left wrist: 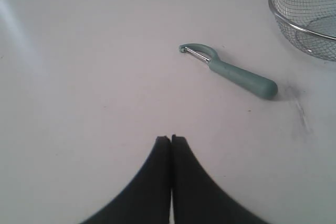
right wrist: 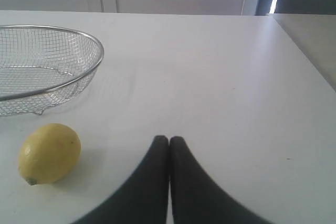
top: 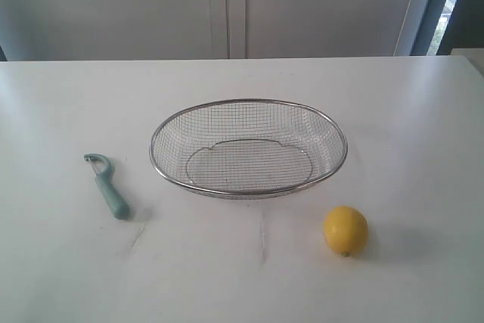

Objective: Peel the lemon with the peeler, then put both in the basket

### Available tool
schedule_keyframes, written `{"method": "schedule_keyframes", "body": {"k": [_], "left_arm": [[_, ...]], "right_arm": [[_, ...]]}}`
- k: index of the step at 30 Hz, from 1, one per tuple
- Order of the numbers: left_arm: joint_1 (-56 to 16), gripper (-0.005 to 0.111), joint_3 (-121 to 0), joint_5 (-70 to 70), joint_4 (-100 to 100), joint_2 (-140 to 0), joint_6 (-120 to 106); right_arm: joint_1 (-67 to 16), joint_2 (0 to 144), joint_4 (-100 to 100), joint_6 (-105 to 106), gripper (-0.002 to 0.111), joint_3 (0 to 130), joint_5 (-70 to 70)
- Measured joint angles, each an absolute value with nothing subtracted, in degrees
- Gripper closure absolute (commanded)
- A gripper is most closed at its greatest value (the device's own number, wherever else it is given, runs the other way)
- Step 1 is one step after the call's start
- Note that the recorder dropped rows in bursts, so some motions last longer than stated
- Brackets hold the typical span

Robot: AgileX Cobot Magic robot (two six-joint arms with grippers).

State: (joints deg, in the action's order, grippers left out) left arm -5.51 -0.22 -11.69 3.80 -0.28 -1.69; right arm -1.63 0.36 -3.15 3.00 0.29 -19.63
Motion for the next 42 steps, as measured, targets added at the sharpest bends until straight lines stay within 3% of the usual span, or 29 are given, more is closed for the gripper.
{"method": "schedule_keyframes", "body": {"k": [12,31,42], "left_arm": [[-5.5,0.107,-0.2,-11.7,3.8,-0.3,-1.7],[-5.5,0.107,-0.2,-11.7,3.8,-0.3,-1.7],[-5.5,0.107,-0.2,-11.7,3.8,-0.3,-1.7]], "right_arm": [[-1.6,0.4,-3.2,3.0,0.107,0.3,-17.9],[-1.6,0.4,-3.2,3.0,0.107,0.3,13.9],[-1.6,0.4,-3.2,0.0,0.107,0.3,15.1]]}}
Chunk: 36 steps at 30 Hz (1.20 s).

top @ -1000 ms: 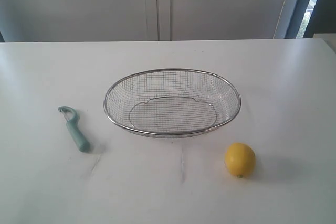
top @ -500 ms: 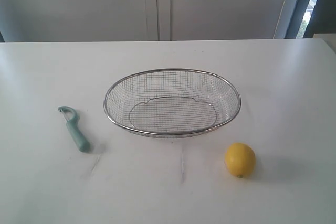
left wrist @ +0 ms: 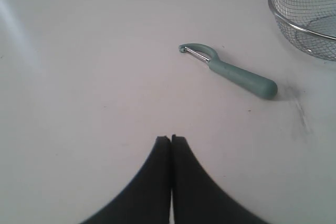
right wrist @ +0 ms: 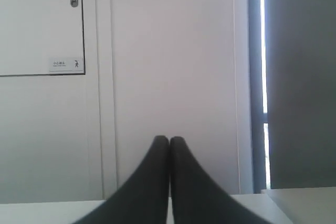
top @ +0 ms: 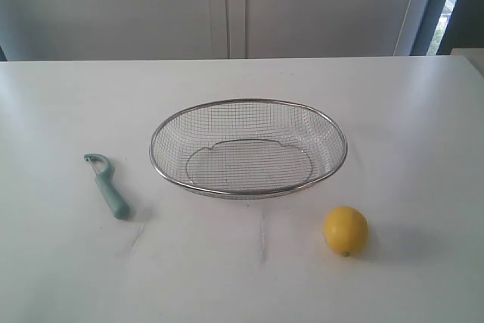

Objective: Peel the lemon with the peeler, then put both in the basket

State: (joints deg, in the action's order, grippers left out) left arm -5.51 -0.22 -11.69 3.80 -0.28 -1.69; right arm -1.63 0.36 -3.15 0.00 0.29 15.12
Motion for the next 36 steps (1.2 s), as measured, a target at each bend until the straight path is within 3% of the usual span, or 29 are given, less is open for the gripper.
{"method": "schedule_keyframes", "body": {"k": [36], "left_arm": [[-5.5,0.107,-0.2,-11.7,3.8,-0.3,-1.7]], "right_arm": [[-1.6,0.2,-3.2,-9.5,0.107,1.9,36.5]]}}
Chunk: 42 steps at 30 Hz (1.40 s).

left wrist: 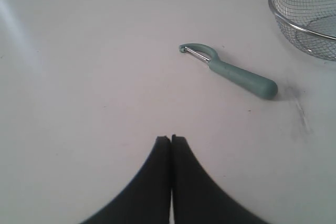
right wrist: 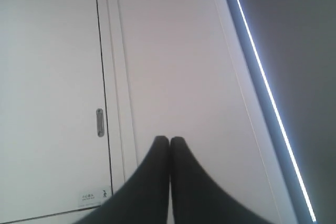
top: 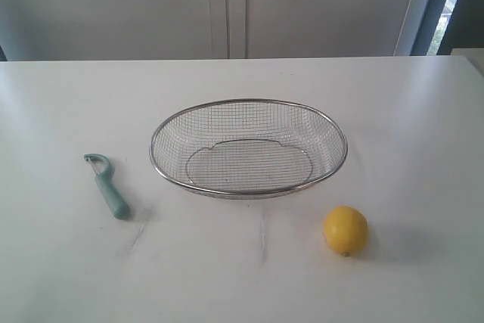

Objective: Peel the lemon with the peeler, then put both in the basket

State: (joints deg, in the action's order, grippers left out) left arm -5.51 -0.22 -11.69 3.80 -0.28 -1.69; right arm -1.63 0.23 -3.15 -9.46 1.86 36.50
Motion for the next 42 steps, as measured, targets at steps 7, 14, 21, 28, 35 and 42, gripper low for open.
{"method": "schedule_keyframes", "body": {"k": [7,14,21,28,35,42], "left_arm": [[-5.5,0.107,-0.2,-11.7,3.8,-0.3,-1.7],[-5.5,0.107,-0.2,-11.7,3.8,-0.3,-1.7],[-5.5,0.107,-0.2,-11.7,3.8,-0.3,-1.7],[-5.5,0.107,-0.2,-11.7,3.8,-0.3,-1.7],[-5.5,0.107,-0.2,-11.7,3.8,-0.3,-1.7],[-5.5,0.107,-0.2,-11.7,3.8,-0.3,-1.7]], "right_arm": [[-1.6,2.4,-3.2,-9.5,0.107,6.8,37.4],[-1.6,12.8,-3.2,-9.5,0.107,13.1,37.0],[-1.6,25.1,-2.9,-9.5,0.107,21.2,27.0],[-1.6,34.6,-2.9,-11.8,0.107,30.3,6.3],[-1.6,41.3,-2.9,-12.6,0.107,39.4,-17.2],[-1.6,48.5,-5.5,-5.2,0.107,47.5,-35.0]]}}
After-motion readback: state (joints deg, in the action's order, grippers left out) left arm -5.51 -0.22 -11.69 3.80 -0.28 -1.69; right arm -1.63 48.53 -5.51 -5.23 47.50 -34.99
